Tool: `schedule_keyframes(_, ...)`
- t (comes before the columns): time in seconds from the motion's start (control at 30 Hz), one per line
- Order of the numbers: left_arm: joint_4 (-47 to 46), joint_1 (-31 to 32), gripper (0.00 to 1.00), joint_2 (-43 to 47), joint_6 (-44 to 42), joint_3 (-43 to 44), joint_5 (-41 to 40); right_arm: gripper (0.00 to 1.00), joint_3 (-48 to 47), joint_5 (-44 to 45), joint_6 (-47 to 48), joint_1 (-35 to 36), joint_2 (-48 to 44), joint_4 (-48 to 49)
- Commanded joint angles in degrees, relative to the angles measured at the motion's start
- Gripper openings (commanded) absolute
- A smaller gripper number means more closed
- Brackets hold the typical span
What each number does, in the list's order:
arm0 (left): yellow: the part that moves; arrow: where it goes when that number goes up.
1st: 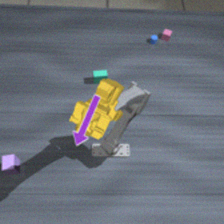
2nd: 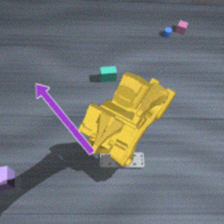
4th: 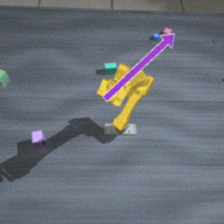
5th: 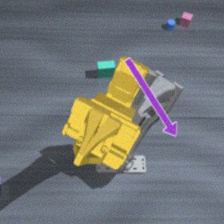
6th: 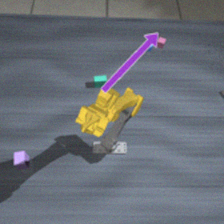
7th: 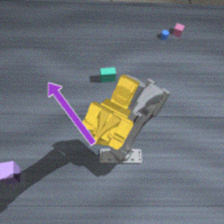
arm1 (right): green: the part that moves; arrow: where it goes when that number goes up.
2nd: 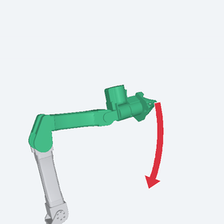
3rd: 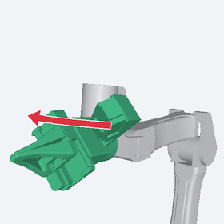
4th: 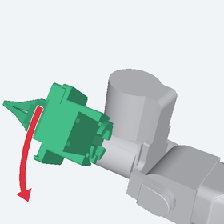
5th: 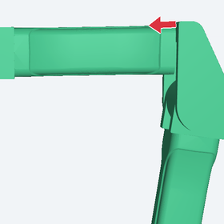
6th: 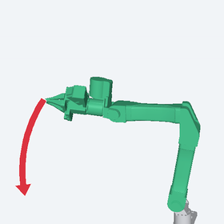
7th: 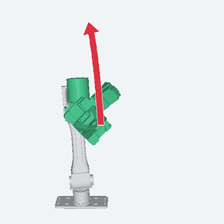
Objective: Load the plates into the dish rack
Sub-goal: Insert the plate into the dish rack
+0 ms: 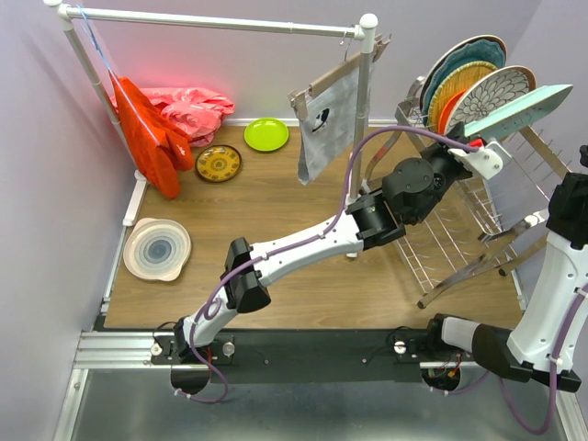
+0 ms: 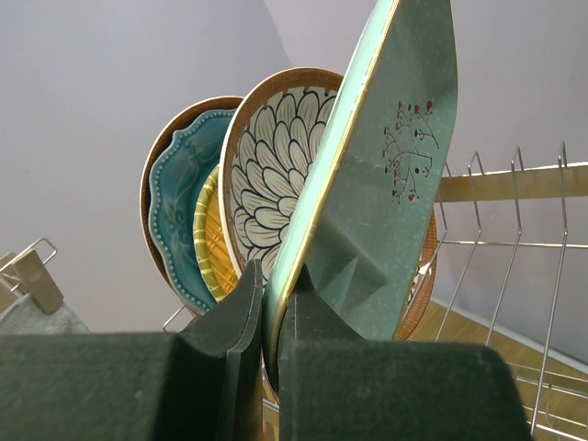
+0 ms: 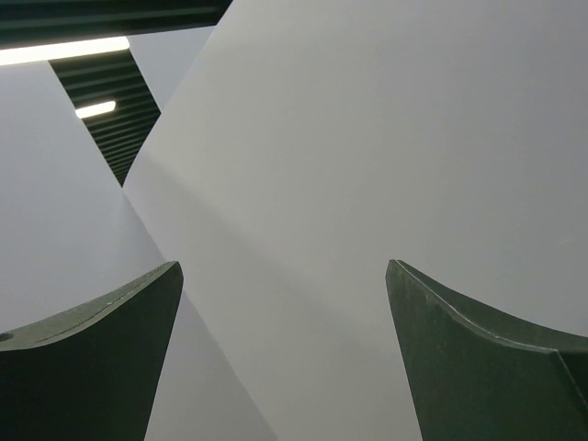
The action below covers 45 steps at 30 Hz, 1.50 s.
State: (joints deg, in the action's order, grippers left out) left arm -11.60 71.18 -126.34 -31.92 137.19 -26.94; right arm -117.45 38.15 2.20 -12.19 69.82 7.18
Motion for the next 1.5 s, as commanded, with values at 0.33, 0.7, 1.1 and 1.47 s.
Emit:
schedule_keyframes(0.33,-8.53,1.16,0.00,0.92,-4.11,-3.15,-5.93,1.00,2.40,2.01,-1.76,-0.91,-1.35,0.11)
schedule_keyframes(0.7,-8.62,1.25,0.00,0.66,-3.94,-3.50,-6.55,0.99,13.38,-0.18,-0.35,-0.91,-6.27,-6.02)
schedule_keyframes(1.1,-8.44,1.24,0.00,0.75,-3.06,-3.77,-5.49,0.95,21.03,-0.88,-4.92,-0.91,-10.85,-18.07)
schedule_keyframes(1.47,-8.09,1.25,0.00,1.98,-3.67,-5.79,-4.79,0.95,22.09,-1.94,-9.40,-0.91,-10.32,-23.61)
